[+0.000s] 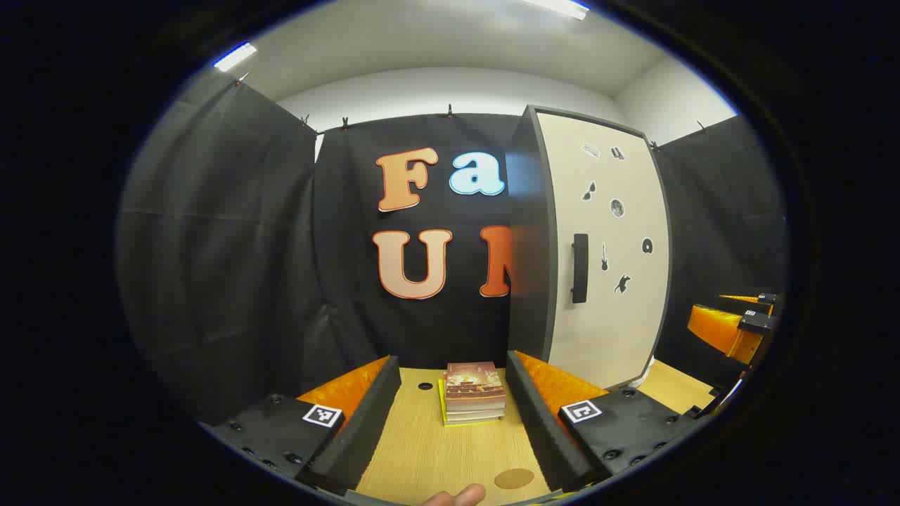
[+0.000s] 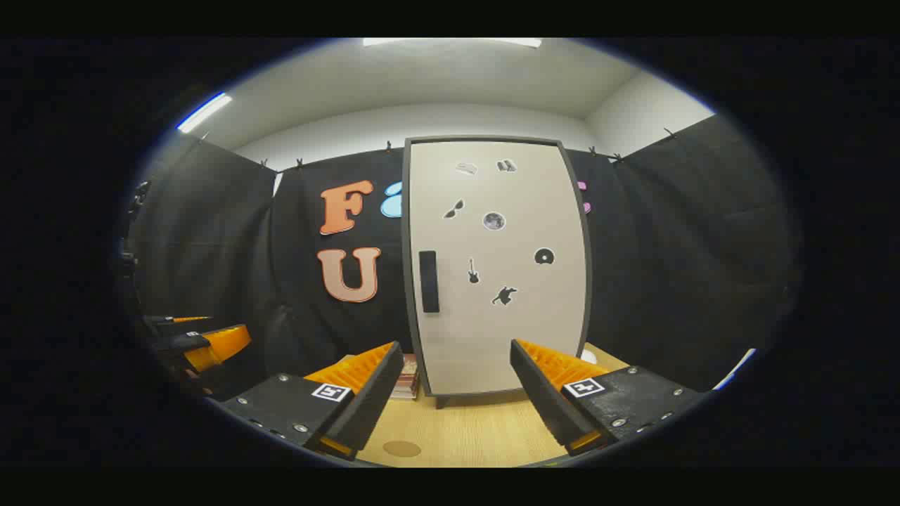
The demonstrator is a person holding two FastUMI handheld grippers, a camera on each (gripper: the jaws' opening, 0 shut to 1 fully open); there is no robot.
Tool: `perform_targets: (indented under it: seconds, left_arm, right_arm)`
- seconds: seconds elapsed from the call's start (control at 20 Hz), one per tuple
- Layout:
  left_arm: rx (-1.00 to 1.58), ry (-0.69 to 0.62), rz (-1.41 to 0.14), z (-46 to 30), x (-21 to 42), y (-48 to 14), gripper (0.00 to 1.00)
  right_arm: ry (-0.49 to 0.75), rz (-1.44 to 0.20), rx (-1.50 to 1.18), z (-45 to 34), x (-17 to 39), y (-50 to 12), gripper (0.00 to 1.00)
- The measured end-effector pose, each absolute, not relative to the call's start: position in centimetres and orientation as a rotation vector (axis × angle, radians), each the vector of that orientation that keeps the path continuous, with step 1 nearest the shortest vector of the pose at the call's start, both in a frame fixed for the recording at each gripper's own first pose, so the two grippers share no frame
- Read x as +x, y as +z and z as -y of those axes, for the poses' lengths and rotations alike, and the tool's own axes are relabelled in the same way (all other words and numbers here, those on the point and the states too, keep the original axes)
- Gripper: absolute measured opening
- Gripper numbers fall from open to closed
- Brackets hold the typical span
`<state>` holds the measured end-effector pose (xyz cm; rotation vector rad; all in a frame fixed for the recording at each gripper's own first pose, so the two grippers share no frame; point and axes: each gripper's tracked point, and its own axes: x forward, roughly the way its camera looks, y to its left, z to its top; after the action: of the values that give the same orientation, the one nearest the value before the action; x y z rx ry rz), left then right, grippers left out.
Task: Open the cabinet door with the right hand, grasp the bottle in the cabinet with the left hand and place it on the coaster, then close the cabinet door with the right hand.
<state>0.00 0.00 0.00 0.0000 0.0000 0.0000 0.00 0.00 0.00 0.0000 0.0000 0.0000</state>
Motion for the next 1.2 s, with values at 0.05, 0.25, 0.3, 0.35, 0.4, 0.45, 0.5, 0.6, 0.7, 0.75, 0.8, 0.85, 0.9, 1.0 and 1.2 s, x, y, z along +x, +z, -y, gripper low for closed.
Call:
perform_targets:
  seconds: [0.05,0.25,0.3,0.35,0.4,0.45,0.5,0.6,0.7,0.75,0.8,0.85,0.9,1.0,1.2]
  left_arm:
    - [-0.004,0.003,0.001,-0.1,0.1,0.0,0.97]
    - [-0.009,0.009,-0.01,-0.5,0.7,-0.4,0.97]
    - [-0.008,0.013,-0.01,-0.5,0.8,-0.5,0.98]
    - [-0.006,0.015,-0.012,-0.5,1.1,-0.5,0.97]
    - [-0.006,0.015,-0.012,-0.5,1.1,-0.6,0.97]
    - [-0.005,0.017,-0.014,-0.6,1.2,-0.7,0.97]
    - [-0.004,0.017,-0.015,-0.5,1.4,-0.8,0.97]
    - [-0.004,0.017,-0.015,-0.5,1.7,-0.9,0.99]
    - [-0.001,0.019,-0.018,-0.5,2.0,-1.2,0.98]
    - [-0.001,0.018,-0.018,-0.5,2.2,-1.2,0.97]
    - [-0.001,0.02,-0.02,-0.5,2.3,-1.2,0.99]
    - [-0.001,0.02,-0.02,-0.5,2.4,-1.2,0.99]
    - [-0.002,0.02,-0.021,-0.6,2.6,-1.4,0.99]
    - [-0.004,0.02,-0.022,-0.7,2.8,-1.4,0.99]
    - [-0.003,0.022,-0.023,-0.9,3.3,-1.7,0.97]
  right_arm:
    - [0.0,0.001,0.002,0.0,0.2,0.1,0.95]
    - [0.003,-0.005,-0.003,0.1,0.6,-0.2,0.95]
    - [0.003,-0.008,-0.005,0.1,0.7,-0.2,0.95]
    - [0.003,-0.009,-0.005,0.1,0.9,-0.2,0.95]
    - [0.002,-0.009,-0.005,0.2,1.0,-0.2,0.95]
    - [0.002,-0.008,-0.005,0.2,1.2,-0.2,0.95]
    - [0.003,-0.008,-0.004,0.2,1.4,-0.2,0.95]
    - [0.005,-0.007,0.001,0.2,1.5,-0.2,0.95]
    - [0.005,-0.007,0.004,0.2,2.0,-0.2,0.95]
    - [0.006,-0.006,0.004,0.3,2.0,-0.2,0.95]
    - [0.005,-0.009,0.004,0.2,2.2,-0.2,0.95]
    - [0.003,-0.008,0.005,0.4,2.3,-0.2,0.94]
    - [0.003,-0.006,0.003,0.3,2.4,-0.2,0.94]
    - [-0.001,-0.006,-0.003,0.4,2.7,-0.2,0.94]
    - [-0.002,-0.008,0.002,0.4,3.3,-0.3,0.95]
